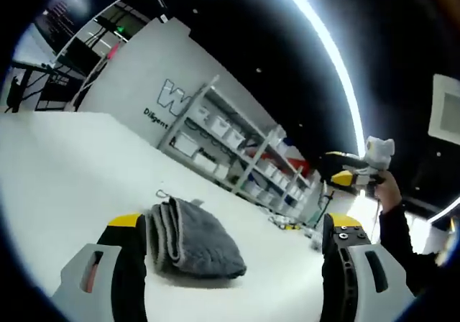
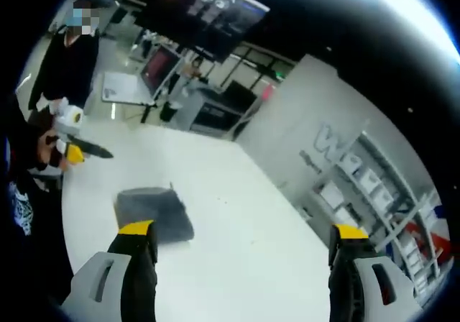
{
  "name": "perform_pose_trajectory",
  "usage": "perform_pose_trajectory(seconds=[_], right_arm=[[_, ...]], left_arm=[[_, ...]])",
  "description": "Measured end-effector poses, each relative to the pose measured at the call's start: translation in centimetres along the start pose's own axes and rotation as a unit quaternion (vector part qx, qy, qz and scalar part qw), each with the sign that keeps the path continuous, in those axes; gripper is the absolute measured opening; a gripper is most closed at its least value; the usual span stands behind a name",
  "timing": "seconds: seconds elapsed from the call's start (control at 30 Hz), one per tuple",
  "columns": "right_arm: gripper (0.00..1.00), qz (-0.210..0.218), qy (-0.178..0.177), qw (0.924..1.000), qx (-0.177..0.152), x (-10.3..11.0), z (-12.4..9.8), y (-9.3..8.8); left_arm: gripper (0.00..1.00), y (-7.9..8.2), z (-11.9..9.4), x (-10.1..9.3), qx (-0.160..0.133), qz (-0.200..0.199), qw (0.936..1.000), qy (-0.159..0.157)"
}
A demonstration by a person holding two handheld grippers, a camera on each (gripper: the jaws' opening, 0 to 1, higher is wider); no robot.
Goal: Open the folded towel by lifting each exposed corner and separating the folded layers until the towel lies flat within the target outline without major curled edges
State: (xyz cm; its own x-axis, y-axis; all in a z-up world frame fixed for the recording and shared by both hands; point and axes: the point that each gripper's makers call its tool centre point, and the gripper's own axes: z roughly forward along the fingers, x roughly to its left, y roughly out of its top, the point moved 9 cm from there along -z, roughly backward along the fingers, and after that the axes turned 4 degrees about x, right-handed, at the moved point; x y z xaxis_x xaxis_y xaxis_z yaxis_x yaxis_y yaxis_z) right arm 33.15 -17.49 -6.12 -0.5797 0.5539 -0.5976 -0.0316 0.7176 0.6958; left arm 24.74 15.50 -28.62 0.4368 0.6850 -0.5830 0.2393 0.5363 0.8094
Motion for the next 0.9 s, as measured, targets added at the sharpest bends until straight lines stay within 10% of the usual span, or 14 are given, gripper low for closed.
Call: perform_pose_trajectory(seconds=[0.9], right_arm=[[1.0, -0.09, 0.053, 0.9934, 0.048, -4.3, 2.8, 4.8]], left_arm=[[1.0, -3.4, 0.2, -0.6, -0.011, -0.075, 0.9971, -0.005]])
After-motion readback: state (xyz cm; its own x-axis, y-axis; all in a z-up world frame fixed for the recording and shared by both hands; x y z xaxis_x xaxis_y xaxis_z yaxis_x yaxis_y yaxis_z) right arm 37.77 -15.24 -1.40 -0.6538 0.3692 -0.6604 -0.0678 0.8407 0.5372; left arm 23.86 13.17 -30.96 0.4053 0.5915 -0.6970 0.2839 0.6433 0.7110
